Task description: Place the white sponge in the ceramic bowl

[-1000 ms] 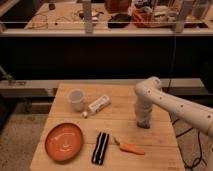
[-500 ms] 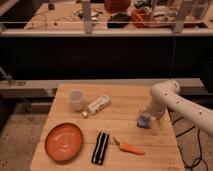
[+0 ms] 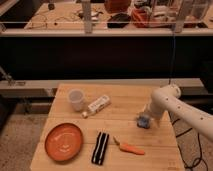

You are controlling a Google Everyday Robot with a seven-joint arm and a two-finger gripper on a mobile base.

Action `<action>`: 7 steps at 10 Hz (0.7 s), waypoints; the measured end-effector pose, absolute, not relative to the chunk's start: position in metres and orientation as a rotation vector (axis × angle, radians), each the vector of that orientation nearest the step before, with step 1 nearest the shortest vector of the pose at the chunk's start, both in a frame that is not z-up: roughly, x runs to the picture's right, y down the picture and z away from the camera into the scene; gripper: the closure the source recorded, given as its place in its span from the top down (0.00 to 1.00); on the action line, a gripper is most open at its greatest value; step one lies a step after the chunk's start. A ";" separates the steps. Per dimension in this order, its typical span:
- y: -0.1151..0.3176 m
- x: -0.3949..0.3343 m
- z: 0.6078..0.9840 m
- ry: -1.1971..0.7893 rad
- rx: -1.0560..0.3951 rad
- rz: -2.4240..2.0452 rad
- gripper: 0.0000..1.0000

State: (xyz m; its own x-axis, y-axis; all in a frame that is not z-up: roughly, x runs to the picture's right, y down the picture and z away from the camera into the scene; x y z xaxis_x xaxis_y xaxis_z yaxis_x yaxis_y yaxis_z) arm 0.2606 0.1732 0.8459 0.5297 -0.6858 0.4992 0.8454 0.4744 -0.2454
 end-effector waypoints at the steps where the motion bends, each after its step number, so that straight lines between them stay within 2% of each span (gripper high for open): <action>1: 0.174 0.261 0.851 -0.352 -0.503 -0.969 0.80; 3: 0.175 0.257 0.864 -0.356 -0.513 -0.974 0.79; 7: 0.182 0.257 0.878 -0.368 -0.550 -0.968 0.44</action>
State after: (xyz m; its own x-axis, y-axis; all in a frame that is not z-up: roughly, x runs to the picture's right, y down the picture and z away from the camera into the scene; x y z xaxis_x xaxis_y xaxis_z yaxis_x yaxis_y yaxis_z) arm 0.2570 0.1822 0.8785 0.5228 -0.6707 0.5262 0.8509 0.4485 -0.2737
